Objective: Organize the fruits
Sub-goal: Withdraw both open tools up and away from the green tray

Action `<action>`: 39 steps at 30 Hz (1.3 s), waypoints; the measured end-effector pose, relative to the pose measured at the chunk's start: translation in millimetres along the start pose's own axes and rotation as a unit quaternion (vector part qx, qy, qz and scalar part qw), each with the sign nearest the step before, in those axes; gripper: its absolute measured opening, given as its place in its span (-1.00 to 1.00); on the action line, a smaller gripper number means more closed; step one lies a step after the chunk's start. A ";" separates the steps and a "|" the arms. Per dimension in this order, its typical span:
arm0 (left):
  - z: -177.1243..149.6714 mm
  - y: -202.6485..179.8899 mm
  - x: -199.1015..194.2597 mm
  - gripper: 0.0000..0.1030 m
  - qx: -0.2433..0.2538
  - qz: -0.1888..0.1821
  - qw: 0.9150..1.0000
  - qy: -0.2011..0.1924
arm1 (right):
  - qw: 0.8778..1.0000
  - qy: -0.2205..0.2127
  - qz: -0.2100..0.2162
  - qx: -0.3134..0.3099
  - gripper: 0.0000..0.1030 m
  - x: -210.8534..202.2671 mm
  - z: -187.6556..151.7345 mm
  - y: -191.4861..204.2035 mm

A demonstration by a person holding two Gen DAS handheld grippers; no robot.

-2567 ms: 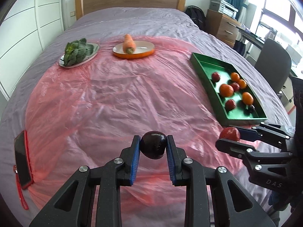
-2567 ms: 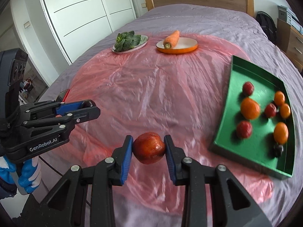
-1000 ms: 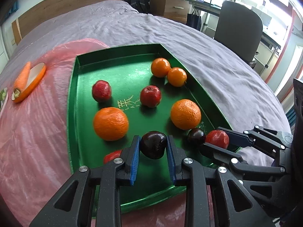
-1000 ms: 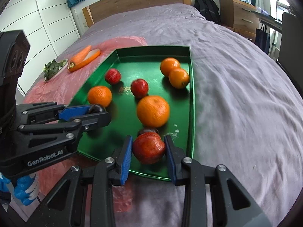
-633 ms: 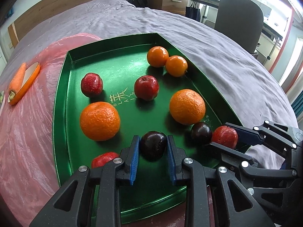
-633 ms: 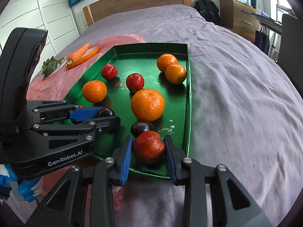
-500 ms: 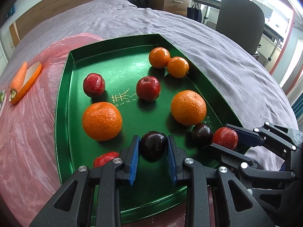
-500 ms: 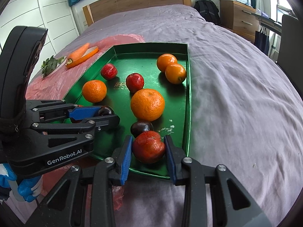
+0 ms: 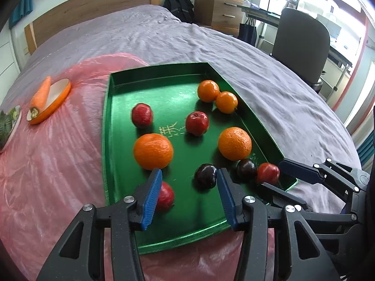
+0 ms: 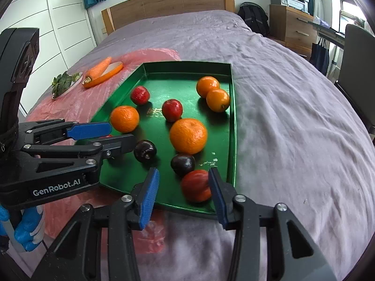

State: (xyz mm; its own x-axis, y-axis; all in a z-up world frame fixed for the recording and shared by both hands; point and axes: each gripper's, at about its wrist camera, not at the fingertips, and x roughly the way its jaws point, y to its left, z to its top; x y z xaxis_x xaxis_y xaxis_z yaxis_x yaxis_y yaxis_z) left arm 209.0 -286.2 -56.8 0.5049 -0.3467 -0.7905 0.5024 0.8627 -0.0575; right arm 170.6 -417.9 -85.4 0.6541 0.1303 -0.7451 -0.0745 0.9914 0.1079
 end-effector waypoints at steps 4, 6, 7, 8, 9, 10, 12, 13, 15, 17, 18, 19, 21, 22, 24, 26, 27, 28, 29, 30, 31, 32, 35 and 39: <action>-9.8 14.5 -25.0 -0.05 -0.018 0.017 1.000 -0.010 | 1.000 -0.008 -0.003 -0.001 0.84 -12.9 1.4 13.3; -15.1 22.5 -33.9 -0.05 -0.028 0.021 0.999 -0.011 | 1.000 -0.011 -0.003 0.000 0.88 -19.0 1.9 21.4; -17.9 27.1 -39.1 -0.05 -0.034 0.024 0.999 -0.012 | 1.000 -0.012 -0.003 0.001 0.96 -21.7 1.5 25.7; -22.0 32.4 -45.9 -0.05 -0.040 0.028 0.999 -0.013 | 1.000 -0.012 -0.003 0.000 1.00 -24.6 0.8 31.1; -25.5 36.1 -51.0 -0.05 -0.044 0.031 0.998 -0.015 | 1.000 -0.013 -0.002 -0.002 1.00 -27.6 0.2 36.7; -29.3 40.0 -56.5 -0.05 -0.048 0.035 0.998 -0.016 | 1.000 -0.014 -0.001 -0.003 1.00 -30.1 -0.3 41.2; -38.7 49.3 -68.4 -0.03 -0.057 0.042 0.997 -0.018 | 1.000 -0.016 0.001 -0.009 1.00 -35.7 -1.5 52.6; -42.7 53.4 -73.3 0.01 -0.061 0.044 0.997 -0.019 | 1.000 -0.016 0.002 -0.011 1.00 -37.9 -1.8 58.0; -51.0 60.3 -81.8 0.02 -0.068 0.050 0.996 -0.021 | 1.000 -0.019 0.001 -0.016 1.00 -42.9 -2.5 69.0; -59.0 68.8 -90.1 0.05 -0.076 0.059 0.995 -0.023 | 1.000 -0.022 0.001 -0.022 1.00 -47.8 -3.9 79.3; -63.6 73.6 -94.6 0.06 -0.081 0.064 0.994 -0.024 | 0.999 -0.024 0.002 -0.024 1.00 -50.2 -4.7 84.6; -67.6 78.5 -98.7 0.06 -0.087 0.066 0.994 -0.025 | 0.999 -0.025 0.002 -0.026 1.00 -52.3 -5.6 90.0; -74.8 88.5 -106.0 0.06 -0.097 0.076 0.992 -0.026 | 0.999 -0.028 0.002 -0.027 1.00 -54.9 -6.7 97.6; -78.4 93.1 -110.7 0.07 -0.101 0.083 0.991 -0.029 | 0.999 -0.029 0.000 -0.028 1.00 -55.7 -7.3 101.9; -84.7 103.3 -118.3 0.23 -0.108 0.096 0.989 -0.033 | 0.999 -0.033 -0.004 -0.025 1.00 -57.2 -9.1 109.9; -92.3 114.4 -129.6 0.62 -0.116 0.113 0.986 -0.044 | 0.999 -0.039 -0.015 -0.022 1.00 -59.5 -11.3 116.8; -95.3 118.8 -134.6 0.64 -0.119 0.123 0.984 -0.050 | 0.999 -0.044 -0.021 -0.021 1.00 -61.0 -12.0 119.6; -98.4 122.9 -139.0 0.65 -0.122 0.132 0.982 -0.054 | 0.998 -0.049 -0.025 -0.019 1.00 -62.9 -12.6 122.2; -103.2 128.5 -145.6 0.65 -0.126 0.137 0.981 -0.059 | 0.998 -0.053 -0.028 -0.015 1.00 -64.3 -12.8 124.4; -106.7 133.4 -151.4 0.65 -0.130 0.140 0.980 -0.063 | 0.998 -0.057 -0.031 -0.010 1.00 -65.9 -12.8 126.2; -109.5 137.7 -156.3 0.65 -0.134 0.145 0.978 -0.066 | 0.998 -0.061 -0.034 -0.007 1.00 -67.6 -12.8 127.4; -112.9 141.7 -162.3 0.65 -0.137 0.148 0.977 -0.070 | 0.997 -0.065 -0.038 -0.001 1.00 -70.0 -12.7 128.6; -121.6 148.3 -176.8 0.65 -0.141 0.158 0.974 -0.080 | 0.996 -0.081 -0.047 0.015 1.00 -77.4 -12.7 130.8; -130.8 152.4 -191.9 0.65 -0.148 0.163 0.971 -0.090 | 0.993 -0.094 -0.058 0.029 1.00 -87.1 -15.9 132.5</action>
State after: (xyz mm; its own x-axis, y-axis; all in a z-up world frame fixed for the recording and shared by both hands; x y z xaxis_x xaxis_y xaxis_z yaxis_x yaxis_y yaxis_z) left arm 96.9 -40.0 6.3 0.7318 -0.0730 -0.6776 0.0853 0.9962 -0.0152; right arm 91.9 -297.7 -16.7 0.7855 0.0040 -0.6189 0.0504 0.9962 0.0704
